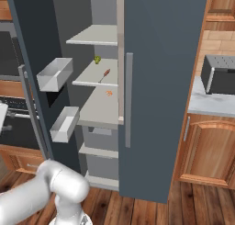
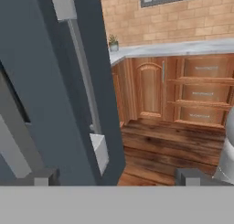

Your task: Store the kebab skewer in the freezer for long-term storage. Close the freezer door after placing the cooked food.

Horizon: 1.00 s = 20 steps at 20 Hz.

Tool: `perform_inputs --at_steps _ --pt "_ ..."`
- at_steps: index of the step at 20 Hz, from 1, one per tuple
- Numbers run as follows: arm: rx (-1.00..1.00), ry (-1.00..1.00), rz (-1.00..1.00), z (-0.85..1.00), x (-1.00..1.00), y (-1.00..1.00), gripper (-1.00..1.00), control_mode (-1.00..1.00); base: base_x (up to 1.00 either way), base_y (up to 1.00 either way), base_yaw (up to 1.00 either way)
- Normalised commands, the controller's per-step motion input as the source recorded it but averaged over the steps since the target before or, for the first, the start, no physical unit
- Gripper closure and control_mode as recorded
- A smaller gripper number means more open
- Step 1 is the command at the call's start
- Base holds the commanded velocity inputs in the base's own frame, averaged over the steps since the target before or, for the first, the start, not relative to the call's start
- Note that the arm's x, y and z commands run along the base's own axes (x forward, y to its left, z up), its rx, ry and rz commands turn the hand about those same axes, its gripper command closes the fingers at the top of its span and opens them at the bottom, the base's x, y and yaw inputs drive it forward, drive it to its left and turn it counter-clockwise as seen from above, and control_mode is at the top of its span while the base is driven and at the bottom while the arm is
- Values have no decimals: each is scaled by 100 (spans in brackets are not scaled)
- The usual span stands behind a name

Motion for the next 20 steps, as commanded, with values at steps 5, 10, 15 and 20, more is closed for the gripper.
perform_inputs --at_steps 5,10,15,20 --pt "0 0 1 -3 77 2 -100 -100 0 0 0" --pt "0 4 0 -4 51 -4 -100 -100 0 0 0" --pt "-2 15 0 -8 57 2 -100 -100 0 0 0" --pt "-3 20 0 -4 54 1 -100 -100 0 0 0"
